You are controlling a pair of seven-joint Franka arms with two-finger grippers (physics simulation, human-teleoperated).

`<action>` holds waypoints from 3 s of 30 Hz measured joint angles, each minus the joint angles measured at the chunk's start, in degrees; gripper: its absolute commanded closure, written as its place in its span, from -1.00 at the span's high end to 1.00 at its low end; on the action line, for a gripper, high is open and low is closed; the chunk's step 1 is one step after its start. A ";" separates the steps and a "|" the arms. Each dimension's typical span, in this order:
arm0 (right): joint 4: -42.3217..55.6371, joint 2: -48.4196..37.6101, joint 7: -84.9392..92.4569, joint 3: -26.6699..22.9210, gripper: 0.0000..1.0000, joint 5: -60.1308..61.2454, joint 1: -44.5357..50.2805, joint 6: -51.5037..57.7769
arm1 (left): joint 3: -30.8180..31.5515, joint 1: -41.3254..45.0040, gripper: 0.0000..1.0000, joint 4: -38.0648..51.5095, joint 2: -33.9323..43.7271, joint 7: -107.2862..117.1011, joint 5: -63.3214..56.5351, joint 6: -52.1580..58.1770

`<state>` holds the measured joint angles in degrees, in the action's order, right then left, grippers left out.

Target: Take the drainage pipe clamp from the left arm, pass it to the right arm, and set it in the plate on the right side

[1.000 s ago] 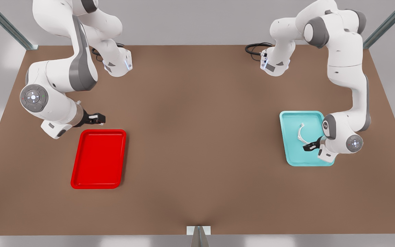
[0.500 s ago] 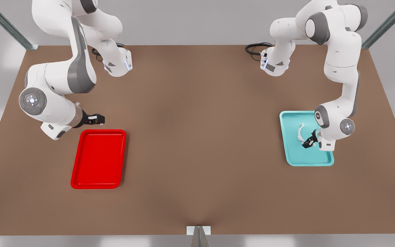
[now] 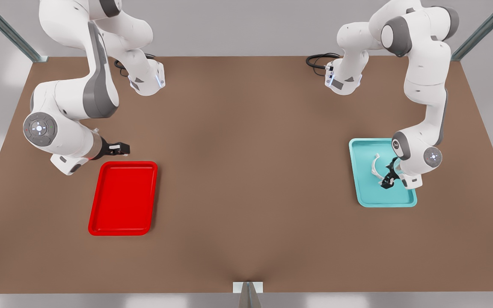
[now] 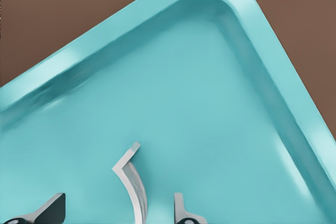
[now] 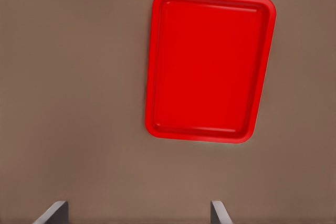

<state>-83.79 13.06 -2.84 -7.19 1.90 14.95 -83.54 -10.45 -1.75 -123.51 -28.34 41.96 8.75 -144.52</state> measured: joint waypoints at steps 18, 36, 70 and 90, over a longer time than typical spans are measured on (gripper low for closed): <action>0.01 0.27 0.23 0.00 1.00 0.78 -0.87 0.31 | 0.50 -0.24 0.24 0.01 -0.26 9.18 -0.39 -1.25; 0.00 0.31 0.32 0.00 1.00 0.79 -0.89 0.50 | 0.86 -0.02 -0.57 0.39 -0.06 12.52 -1.03 -1.78; 1.58 12.32 -12.77 0.59 1.00 1.59 28.32 -13.41 | 18.81 25.35 -0.57 63.31 -22.35 39.00 -1.61 37.42; -0.73 19.29 -32.98 0.60 1.00 3.14 31.84 -35.97 | 20.77 31.61 -0.57 68.63 -25.37 69.33 -1.50 33.95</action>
<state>-84.52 32.36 -35.81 -6.59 5.04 46.79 -119.51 10.32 29.85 -54.87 -53.71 111.29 7.24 -110.57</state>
